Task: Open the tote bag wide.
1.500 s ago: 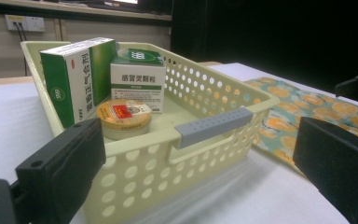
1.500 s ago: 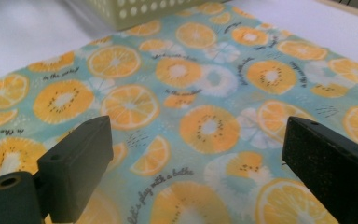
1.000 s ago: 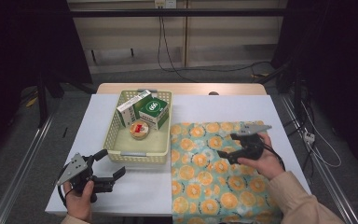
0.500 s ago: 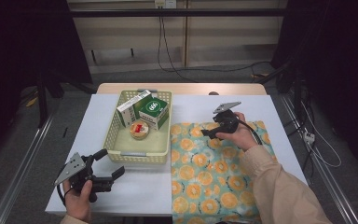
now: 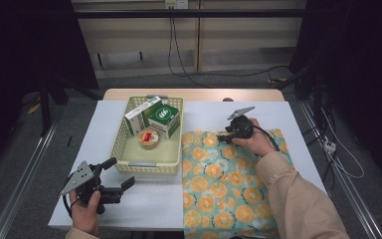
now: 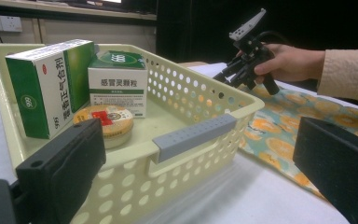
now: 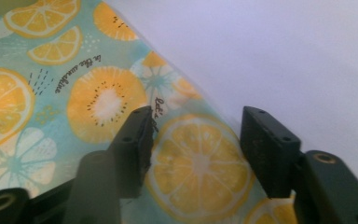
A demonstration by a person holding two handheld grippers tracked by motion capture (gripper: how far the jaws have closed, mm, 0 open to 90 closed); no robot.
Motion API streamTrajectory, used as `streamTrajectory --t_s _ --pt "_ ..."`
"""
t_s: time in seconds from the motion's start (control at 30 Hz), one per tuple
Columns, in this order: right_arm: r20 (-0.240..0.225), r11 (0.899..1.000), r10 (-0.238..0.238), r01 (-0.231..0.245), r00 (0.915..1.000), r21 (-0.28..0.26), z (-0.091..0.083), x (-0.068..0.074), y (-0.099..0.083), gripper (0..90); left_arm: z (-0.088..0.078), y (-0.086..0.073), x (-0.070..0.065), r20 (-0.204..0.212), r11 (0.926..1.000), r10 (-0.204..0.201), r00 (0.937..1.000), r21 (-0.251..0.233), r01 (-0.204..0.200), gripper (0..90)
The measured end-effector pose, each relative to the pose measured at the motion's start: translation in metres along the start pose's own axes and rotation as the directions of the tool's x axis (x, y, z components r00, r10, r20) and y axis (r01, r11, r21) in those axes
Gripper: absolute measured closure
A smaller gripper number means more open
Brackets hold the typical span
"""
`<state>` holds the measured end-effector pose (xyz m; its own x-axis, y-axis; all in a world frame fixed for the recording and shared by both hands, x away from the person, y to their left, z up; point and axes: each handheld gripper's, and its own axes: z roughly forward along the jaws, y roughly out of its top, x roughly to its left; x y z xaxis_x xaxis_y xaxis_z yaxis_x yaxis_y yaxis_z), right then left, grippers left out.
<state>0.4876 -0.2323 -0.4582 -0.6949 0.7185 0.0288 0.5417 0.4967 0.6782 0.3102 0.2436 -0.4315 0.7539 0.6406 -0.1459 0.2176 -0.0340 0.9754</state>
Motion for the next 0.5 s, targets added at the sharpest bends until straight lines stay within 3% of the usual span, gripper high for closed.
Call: streamTrajectory --t_s 0.2,0.27,0.4,0.5 --pt "-0.017 1.0 -0.006 0.007 0.9998 0.026 -0.004 0.0 0.002 79.4 -0.005 0.001 0.001 -0.013 0.9999 -0.004 0.9999 -0.011 0.004 2.1" --pt "-0.031 0.999 -0.032 0.033 0.999 0.037 -0.005 0.001 0.003 89.3 -0.007 0.001 0.001 -0.02 0.9999 -0.003 0.9998 -0.011 0.003 2.1" --pt "-0.012 0.996 -0.067 0.068 0.9976 0.052 -0.005 0.004 0.008 90.0 -0.008 0.001 0.002 -0.029 1.0 0.005 0.9996 -0.003 -0.005 2.2" --pt "-0.001 0.999 -0.04 0.04 0.9992 0.02 -0.008 -0.001 0.013 90.0 -0.008 0.001 0.002 -0.034 1.0 -0.003 0.9994 -0.002 0.003 2.1"
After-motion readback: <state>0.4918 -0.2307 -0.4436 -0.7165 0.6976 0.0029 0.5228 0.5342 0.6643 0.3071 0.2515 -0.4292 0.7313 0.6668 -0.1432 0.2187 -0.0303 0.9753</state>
